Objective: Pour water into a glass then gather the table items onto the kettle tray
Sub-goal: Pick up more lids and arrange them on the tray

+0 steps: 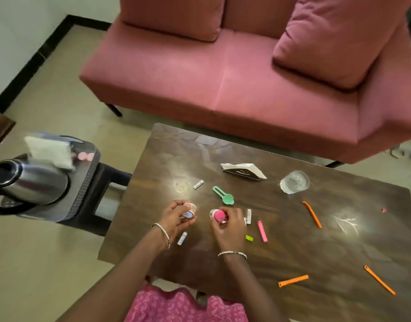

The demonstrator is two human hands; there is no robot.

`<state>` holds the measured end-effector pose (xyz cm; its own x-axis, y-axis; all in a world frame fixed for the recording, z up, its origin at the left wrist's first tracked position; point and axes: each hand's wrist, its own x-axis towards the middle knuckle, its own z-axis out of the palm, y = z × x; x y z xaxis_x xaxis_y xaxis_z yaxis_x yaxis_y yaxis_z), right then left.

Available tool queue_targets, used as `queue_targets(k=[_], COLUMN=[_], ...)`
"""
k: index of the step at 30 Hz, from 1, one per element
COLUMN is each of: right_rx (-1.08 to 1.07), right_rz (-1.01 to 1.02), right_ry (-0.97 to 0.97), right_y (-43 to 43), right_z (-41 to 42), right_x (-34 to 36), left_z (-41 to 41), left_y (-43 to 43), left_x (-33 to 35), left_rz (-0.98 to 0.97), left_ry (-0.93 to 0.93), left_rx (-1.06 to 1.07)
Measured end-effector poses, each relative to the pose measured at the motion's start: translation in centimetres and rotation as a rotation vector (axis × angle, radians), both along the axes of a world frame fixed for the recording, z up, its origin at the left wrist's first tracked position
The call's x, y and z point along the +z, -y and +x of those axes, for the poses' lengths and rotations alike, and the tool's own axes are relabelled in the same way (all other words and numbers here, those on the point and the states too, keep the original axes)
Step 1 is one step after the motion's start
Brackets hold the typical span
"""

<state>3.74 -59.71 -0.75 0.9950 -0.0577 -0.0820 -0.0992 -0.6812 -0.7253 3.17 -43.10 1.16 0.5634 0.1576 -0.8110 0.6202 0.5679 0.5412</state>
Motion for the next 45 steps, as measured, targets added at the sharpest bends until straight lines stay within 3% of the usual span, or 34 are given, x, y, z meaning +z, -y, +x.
queue_targets(k=[10, 17, 22, 26, 29, 33, 38, 45], right_rx=[0.179, 0.271, 0.368, 0.408, 0.451, 0.494, 0.531, 0.624], right_rz=[0.027, 0.104, 0.041, 0.007, -0.04, -0.075, -0.119, -0.255], right_ry=[-0.021, -0.094, -0.133, -0.143, -0.113, -0.047, -0.027, 0.003], right_y=[-19.1, -32.7, -39.2, -42.9, -45.3, -48.2, -51.0, -52.4], right_z=[-0.7, -0.2, 0.8, 2.7, 5.1, 8.5, 11.3, 11.6], right_x=[1.6, 0.7, -0.5, -2.6, -4.7, -8.2, -12.5, -15.8], left_z=[-4.5, -5.6, -4.4, -2.1, 0.0, 2.9, 4.9, 5.3], left_y=[-18.0, -32.6, -38.6, -41.2, -42.5, -43.8, -44.4, -45.1], left_x=[-1.3, -3.0, -4.6, -6.9, -9.2, -13.2, -18.3, -20.3], left_rz=[0.304, 0.689, 1.041, 1.184, 1.335, 1.373, 1.359, 1.406], left_ry=[0.026, -0.034, -0.134, -0.103, -0.154, -0.277, -0.336, -0.272], left_rx=[0.02, 0.092, -0.122, -0.237, -0.447, -0.666, -0.774, -0.648])
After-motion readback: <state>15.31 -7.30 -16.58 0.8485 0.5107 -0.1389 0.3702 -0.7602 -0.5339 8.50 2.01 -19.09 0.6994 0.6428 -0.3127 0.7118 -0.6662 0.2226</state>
